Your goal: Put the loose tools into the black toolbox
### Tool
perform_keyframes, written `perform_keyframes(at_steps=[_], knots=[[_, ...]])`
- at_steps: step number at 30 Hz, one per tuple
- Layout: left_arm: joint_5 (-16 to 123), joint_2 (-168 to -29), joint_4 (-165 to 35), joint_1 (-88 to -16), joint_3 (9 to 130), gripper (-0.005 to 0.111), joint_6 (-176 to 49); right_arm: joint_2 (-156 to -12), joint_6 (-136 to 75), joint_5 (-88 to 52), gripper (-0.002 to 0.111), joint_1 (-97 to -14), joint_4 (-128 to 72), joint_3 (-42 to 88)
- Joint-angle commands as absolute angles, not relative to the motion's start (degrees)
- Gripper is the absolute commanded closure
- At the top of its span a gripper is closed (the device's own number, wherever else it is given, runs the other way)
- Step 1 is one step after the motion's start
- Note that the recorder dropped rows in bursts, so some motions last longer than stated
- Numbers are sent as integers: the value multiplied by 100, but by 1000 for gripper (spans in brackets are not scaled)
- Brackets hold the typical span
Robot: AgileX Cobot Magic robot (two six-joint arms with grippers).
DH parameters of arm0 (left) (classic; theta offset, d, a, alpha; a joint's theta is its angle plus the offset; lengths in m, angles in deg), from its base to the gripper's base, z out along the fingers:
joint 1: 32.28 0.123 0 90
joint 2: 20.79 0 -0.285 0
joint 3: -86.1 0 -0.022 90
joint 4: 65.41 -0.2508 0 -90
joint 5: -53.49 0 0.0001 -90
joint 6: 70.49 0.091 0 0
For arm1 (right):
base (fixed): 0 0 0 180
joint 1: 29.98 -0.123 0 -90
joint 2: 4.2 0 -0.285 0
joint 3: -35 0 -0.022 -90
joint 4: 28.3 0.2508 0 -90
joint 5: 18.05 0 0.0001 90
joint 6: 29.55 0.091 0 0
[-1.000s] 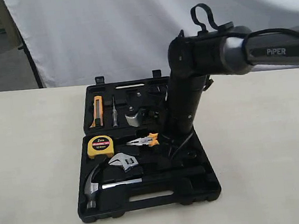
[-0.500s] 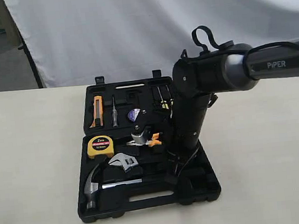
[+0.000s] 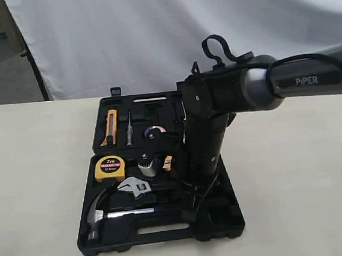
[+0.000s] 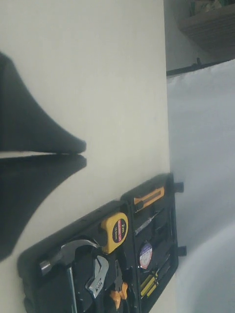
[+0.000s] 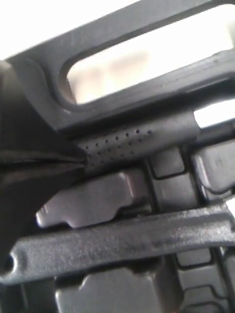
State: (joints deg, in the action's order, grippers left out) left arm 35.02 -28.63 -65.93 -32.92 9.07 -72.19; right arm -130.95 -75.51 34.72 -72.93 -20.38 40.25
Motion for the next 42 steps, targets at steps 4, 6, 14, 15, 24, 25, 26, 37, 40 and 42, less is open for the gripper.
perform_keyframes(at_steps=[4,6,14,15,24,25,26,37,40,42], knots=[[3517,-2857,-6578,-3333,889,106,-7225,-11834,-6521,3235,108,-7340,-2374,3963],[3517,-2857,-6578,-3333,889,106,-7225,-11404,-6107,3094,108,-7340,-2429,3963],[3517,-2857,-6578,-3333,889,106,-7225,-10012,-5241,2907,108,-7340,-2453,3524],[3517,-2857,-6578,-3333,889,106,-7225,-9779,-5153,2774,108,-7340,-2453,3282],[3517,-2857,-6578,-3333,889,106,-7225,-7169,-4309,340,108,-7340,-2373,57],[3517,-2857,-6578,-3333,889,106,-7225,-6834,-4259,31,108,-7340,-2276,-338],[3517,-2857,-6578,-3333,889,106,-7225,-6504,-4247,-195,108,-7340,-2194,-641],[3517,-2857,-6578,-3333,889,106,-7225,-3387,-3905,-1304,108,-7340,-1873,-3346],[3517,-2857,-6578,-3333,889,106,-7225,-2779,-3879,-1328,108,-7340,-1873,-3798],[3517,-2857,-6578,-3333,889,106,-7225,-2415,-3902,-1358,108,-7340,-1873,-4055]])
